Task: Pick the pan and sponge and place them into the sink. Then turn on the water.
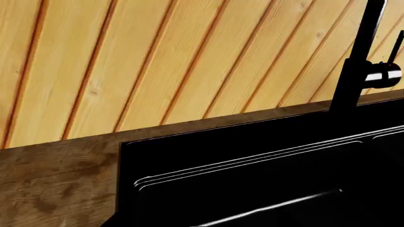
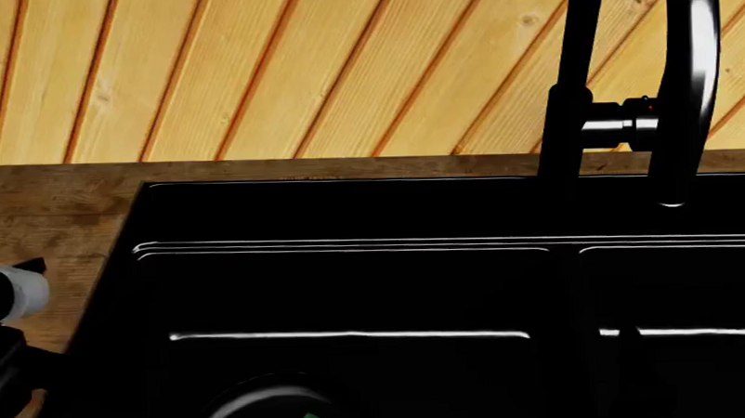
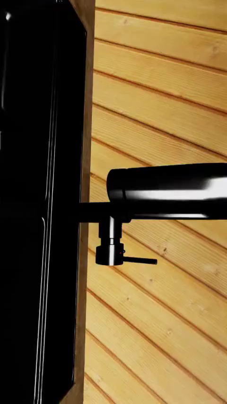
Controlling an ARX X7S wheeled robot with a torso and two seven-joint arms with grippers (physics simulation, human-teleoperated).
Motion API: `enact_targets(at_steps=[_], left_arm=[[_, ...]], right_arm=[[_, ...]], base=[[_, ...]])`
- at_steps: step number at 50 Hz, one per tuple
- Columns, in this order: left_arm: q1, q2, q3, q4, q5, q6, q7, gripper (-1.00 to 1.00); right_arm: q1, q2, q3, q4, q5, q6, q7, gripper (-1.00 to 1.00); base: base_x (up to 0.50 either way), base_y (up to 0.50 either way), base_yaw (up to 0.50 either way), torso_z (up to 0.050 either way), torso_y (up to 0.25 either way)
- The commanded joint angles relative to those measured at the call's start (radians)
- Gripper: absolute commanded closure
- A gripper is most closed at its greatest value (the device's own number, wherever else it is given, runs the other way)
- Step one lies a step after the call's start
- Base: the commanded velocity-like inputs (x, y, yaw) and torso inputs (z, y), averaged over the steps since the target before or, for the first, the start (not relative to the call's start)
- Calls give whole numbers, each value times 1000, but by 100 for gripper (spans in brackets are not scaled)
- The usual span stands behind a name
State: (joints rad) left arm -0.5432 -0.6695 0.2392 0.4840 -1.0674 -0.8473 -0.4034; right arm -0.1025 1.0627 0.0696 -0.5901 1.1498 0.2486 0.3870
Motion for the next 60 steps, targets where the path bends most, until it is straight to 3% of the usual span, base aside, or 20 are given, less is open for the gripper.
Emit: enact_targets(at_steps=[1, 15, 35, 47, 60], left_arm=[[120, -35, -111, 86, 4, 79, -87, -100], [113, -33, -96, 79, 13, 73, -88, -100], [84, -4, -60, 60, 33, 69, -93, -100], [112, -29, -78, 58, 27, 87, -70, -100], [100, -20, -62, 42, 42, 89, -65, -100]], right_arm=[[46, -13, -25, -4, -57, 14, 47, -100], [61, -27, -38, 19, -70, 21, 53, -100], [65, -32, -37, 21, -59, 28, 58, -100], [76, -52, -54, 35, -62, 27, 44, -100], [94, -58, -63, 43, -71, 32, 44, -100]], base=[[0, 0, 0, 0, 0], [0, -44, 0, 0, 0], [0, -375, 0, 0, 0], [0, -371, 0, 0, 0], [3, -30, 0, 0, 0]])
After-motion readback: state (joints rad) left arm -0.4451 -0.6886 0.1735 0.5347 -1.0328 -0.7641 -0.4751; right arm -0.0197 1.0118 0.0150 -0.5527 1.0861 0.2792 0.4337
